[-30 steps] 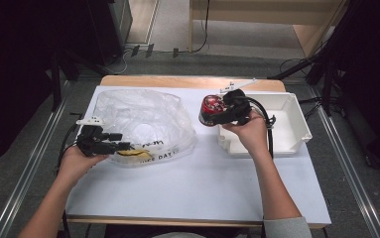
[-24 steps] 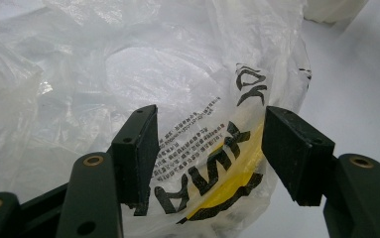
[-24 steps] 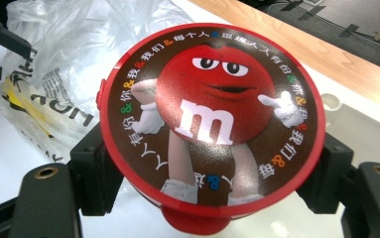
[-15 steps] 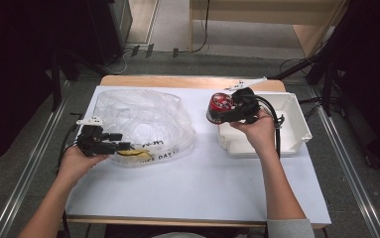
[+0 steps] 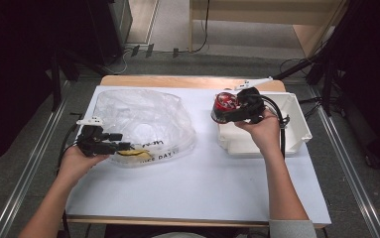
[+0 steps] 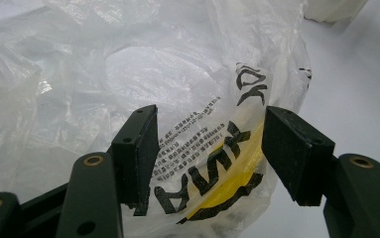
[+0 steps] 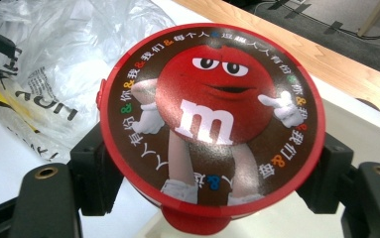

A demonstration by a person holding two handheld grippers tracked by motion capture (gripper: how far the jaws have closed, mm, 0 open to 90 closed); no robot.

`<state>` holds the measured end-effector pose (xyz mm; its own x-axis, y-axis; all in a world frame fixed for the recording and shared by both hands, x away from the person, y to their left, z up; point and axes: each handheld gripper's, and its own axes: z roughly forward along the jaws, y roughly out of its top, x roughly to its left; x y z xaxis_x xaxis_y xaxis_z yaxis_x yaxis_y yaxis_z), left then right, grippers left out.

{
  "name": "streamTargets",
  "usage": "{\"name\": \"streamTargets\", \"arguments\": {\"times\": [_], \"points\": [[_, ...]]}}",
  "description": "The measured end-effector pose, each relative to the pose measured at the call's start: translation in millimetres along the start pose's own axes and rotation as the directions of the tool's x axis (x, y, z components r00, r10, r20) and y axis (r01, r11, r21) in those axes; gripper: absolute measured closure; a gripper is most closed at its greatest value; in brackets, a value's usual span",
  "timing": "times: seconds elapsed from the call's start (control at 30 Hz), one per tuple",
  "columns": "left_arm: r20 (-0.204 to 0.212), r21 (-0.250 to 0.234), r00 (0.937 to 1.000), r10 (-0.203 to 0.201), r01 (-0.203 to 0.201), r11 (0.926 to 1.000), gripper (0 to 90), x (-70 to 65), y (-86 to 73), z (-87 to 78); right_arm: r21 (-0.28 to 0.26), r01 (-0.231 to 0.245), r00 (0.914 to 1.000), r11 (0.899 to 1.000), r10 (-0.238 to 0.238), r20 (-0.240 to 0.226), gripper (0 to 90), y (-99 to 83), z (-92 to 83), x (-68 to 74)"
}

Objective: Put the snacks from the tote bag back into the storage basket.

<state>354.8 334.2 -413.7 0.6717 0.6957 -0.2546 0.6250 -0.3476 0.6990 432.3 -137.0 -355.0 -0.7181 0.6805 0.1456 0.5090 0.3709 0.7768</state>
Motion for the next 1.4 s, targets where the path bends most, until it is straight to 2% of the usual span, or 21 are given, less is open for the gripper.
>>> {"name": "streamTargets", "arguments": {"times": [0.8,1.1,1.4], "points": [[-0.001,-0.001,1.0,0.002,-0.002,1.0,40.4,-0.4,-0.1,0.1,-0.007,-0.036,0.9984,0.999,0.036,0.044,26.2,-9.9,-14.3,-20.2],[0.0,-0.006,1.0,0.005,-0.005,1.0,40.5,-0.5,-0.1,0.7,0.006,-0.058,0.9964,0.998,0.057,0.063,26.2,-15.4,-13.3,-29.5],[0.0,-0.001,1.0,0.007,-0.007,1.0,40.5,-1.0,0.1,0.7,0.027,-0.058,0.9955,0.998,0.056,0.076,26.2,-19.7,-9.7,-34.1]]}}
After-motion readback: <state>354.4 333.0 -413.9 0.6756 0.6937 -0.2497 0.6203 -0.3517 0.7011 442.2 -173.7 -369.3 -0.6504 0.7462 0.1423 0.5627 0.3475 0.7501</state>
